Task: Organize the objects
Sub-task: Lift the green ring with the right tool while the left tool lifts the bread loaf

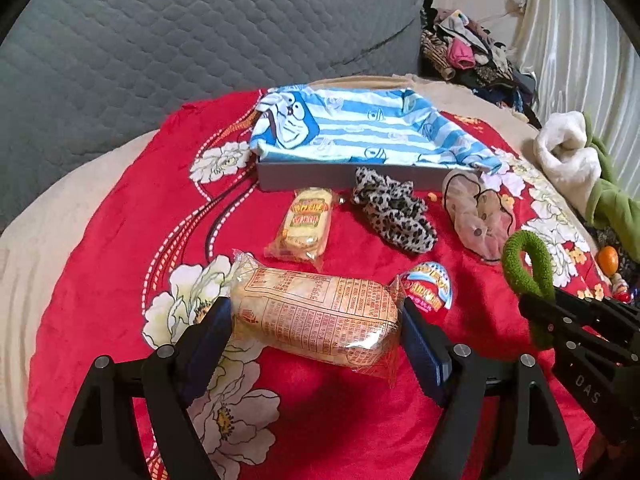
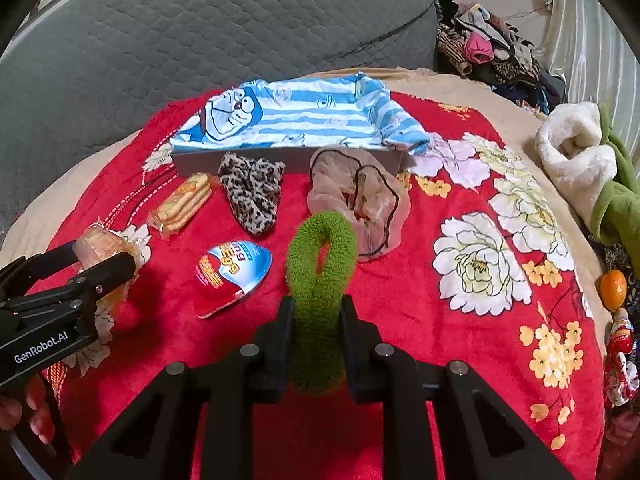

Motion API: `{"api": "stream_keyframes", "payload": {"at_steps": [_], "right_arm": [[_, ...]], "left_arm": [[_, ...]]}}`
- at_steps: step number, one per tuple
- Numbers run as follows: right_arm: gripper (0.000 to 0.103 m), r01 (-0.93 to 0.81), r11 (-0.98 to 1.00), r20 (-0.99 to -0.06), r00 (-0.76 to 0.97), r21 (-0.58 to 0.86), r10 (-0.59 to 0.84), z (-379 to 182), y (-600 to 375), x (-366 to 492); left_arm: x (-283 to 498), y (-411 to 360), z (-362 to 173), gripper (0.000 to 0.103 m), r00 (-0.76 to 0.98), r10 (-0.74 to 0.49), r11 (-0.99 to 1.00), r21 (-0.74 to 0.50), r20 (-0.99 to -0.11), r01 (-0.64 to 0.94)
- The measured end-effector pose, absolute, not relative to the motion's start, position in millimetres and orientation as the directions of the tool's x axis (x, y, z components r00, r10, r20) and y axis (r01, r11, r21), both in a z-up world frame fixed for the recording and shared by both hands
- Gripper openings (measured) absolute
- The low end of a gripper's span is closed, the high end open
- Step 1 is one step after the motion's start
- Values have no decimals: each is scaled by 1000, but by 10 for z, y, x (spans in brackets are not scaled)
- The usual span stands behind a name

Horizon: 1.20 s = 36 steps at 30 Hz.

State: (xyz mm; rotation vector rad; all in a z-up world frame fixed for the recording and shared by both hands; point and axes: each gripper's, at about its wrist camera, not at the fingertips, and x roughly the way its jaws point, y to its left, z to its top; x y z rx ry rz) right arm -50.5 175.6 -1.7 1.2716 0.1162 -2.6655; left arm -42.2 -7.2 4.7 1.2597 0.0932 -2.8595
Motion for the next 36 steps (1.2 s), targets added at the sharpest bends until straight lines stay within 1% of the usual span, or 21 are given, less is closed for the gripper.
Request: {"api": "stream_keyframes", "payload": {"at_steps": [16, 36], "right_arm": [[22, 201, -980, -711, -688, 2, -143, 306, 1717, -449], [22, 195, -981, -670, -727, 13, -153, 570, 1776, -452]], "left_arm": [[-371, -33, 314, 82, -722, -2, -999, -32, -692, 34], [-401, 91, 557, 82, -751, -7, -1000, -3, -661, 12]]}}
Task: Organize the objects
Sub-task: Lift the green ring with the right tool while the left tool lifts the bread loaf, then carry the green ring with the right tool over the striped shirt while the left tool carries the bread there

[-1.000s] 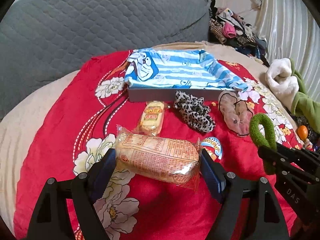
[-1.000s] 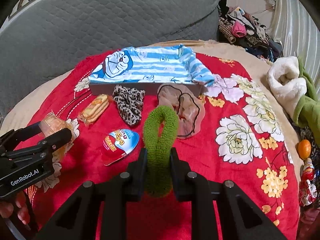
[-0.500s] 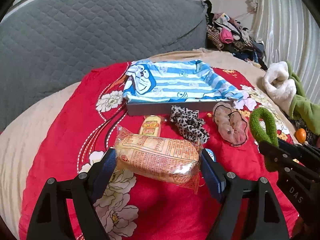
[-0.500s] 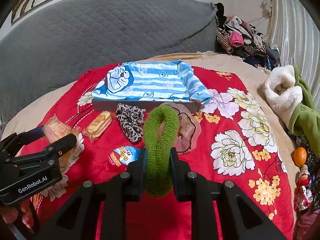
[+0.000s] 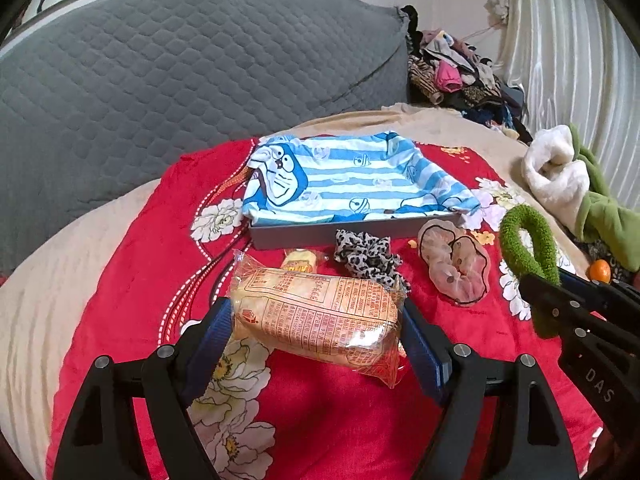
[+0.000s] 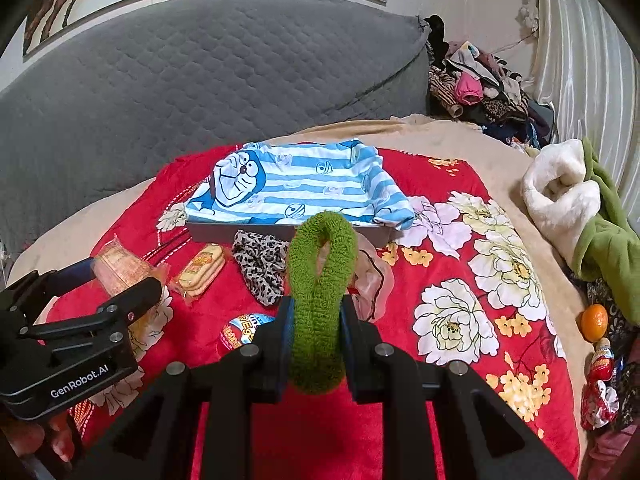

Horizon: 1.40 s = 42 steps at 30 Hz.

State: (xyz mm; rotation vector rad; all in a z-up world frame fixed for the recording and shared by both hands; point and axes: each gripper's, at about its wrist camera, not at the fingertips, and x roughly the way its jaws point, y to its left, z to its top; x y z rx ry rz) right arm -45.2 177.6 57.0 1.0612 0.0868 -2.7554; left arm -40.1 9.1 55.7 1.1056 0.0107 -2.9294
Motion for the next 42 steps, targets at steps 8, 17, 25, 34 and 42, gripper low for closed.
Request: {"api": "stream_keyframes", "payload": {"at_steps": [8, 17, 25, 34, 42], "right_arm": [[22, 197, -980, -664, -731, 10, -154, 617, 1771, -474], [22, 204, -979, -647, -745, 5, -159, 746, 1747, -557], [22, 206, -979, -634, -757, -1, -159, 842, 1741, -639], [22, 201, -980, -621, -768, 1, -158, 944, 1783, -748], [22, 201, -979, -615, -773, -3, -157, 983, 1777, -847]], "left_arm": [[-432, 71, 625, 82, -756, -14, -1000, 0, -655, 18], [-535, 16, 703, 82, -759, -19, -1000, -4, -651, 28], [-655, 34, 804, 82, -766, -18, -1000, -4, -642, 27], [-785, 86, 905, 83, -776, -12, -1000, 0, -631, 16], [-890, 110, 934, 83, -778, -10, -1000, -4, -628, 16]]}}
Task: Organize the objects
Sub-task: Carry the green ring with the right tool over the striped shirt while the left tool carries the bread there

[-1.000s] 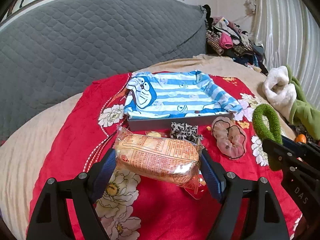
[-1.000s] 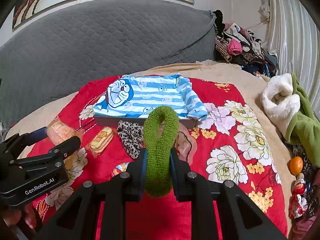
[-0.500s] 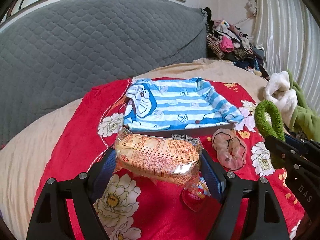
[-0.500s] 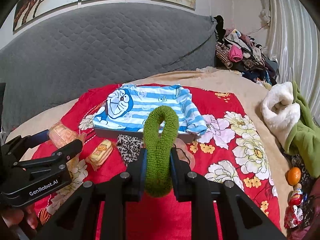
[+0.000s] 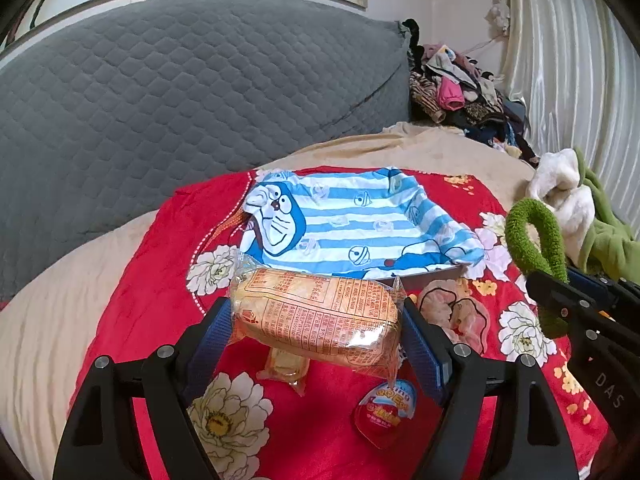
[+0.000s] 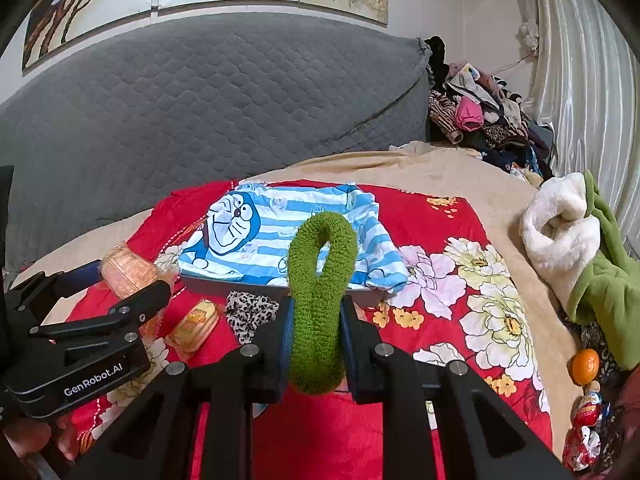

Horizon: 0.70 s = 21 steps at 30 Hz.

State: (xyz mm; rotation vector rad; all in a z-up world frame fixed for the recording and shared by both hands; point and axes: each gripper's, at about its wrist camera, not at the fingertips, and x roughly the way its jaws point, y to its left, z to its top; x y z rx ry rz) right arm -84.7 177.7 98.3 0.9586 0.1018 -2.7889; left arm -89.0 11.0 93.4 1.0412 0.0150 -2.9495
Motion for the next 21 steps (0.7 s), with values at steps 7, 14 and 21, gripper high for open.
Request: {"api": "stream_keyframes", "payload": {"at_steps": [7, 14, 21], "right_arm": [[22, 206, -979, -612, -774, -2, -162, 997, 1781, -955], [22, 221, -975, -608, -775, -8, -171, 1002, 1743, -1109], [22, 239, -971, -604, -777, -20, -178, 1007, 1701, -1301]], "left_arm": [[-1036, 102, 926, 83, -779, -17, -1000, -2, -626, 24], [-1199, 108, 914, 83, -781, -18, -1000, 0, -624, 24], [-1367, 110, 880, 83, -779, -29, -1000, 10, -626, 29]]}}
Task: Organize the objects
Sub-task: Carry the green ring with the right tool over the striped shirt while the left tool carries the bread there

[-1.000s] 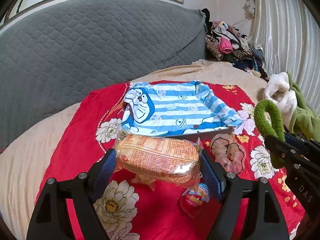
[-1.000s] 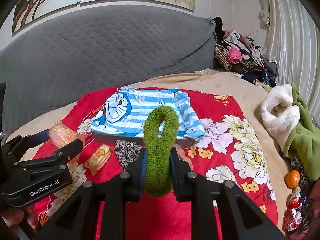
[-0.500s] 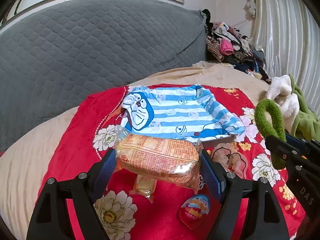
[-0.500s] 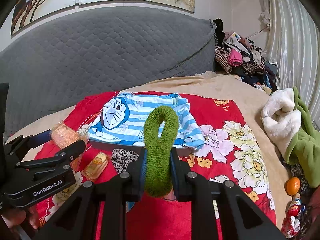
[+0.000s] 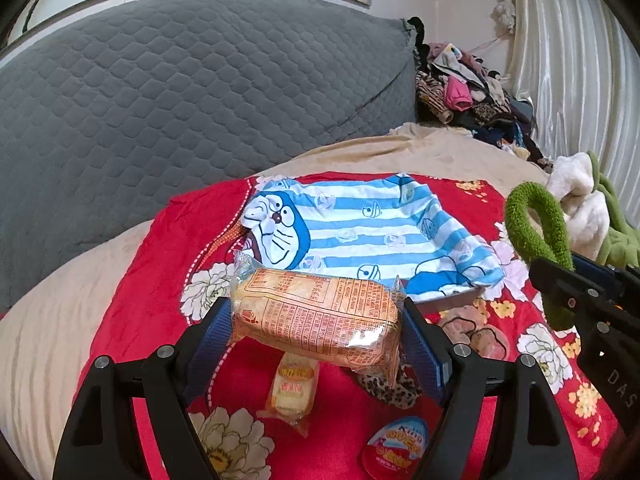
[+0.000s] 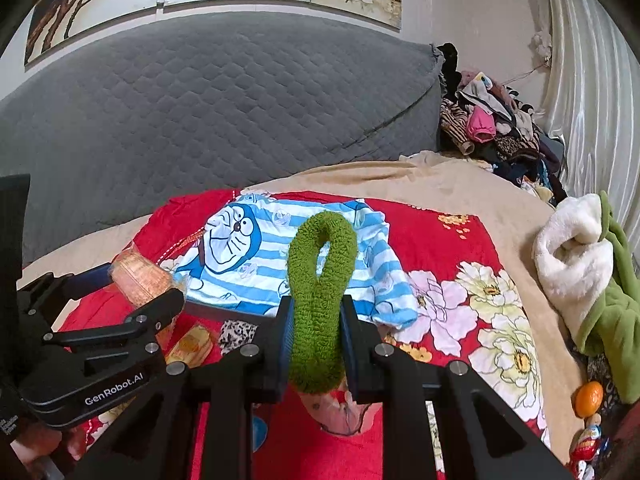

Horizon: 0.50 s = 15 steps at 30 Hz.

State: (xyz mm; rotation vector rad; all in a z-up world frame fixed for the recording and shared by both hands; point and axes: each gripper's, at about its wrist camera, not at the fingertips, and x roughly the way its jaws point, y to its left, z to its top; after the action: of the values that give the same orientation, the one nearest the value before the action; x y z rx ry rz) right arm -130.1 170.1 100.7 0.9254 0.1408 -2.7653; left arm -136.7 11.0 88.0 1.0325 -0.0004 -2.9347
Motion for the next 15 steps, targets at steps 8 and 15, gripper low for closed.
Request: {"api": "stream_keyframes", "payload": {"at_steps": [8, 15], "right_arm": [[22, 248, -968, -602, -776, -21, -186, 1011, 1680, -1448], [22, 260, -965, -601, -776, -29, -191, 1001, 1666, -1564]], "left_arm": [[-1567, 86, 850, 83, -777, -40, -999, 3, -628, 49], [-1700, 85, 846, 83, -780, -46, -999, 9, -624, 53]]}}
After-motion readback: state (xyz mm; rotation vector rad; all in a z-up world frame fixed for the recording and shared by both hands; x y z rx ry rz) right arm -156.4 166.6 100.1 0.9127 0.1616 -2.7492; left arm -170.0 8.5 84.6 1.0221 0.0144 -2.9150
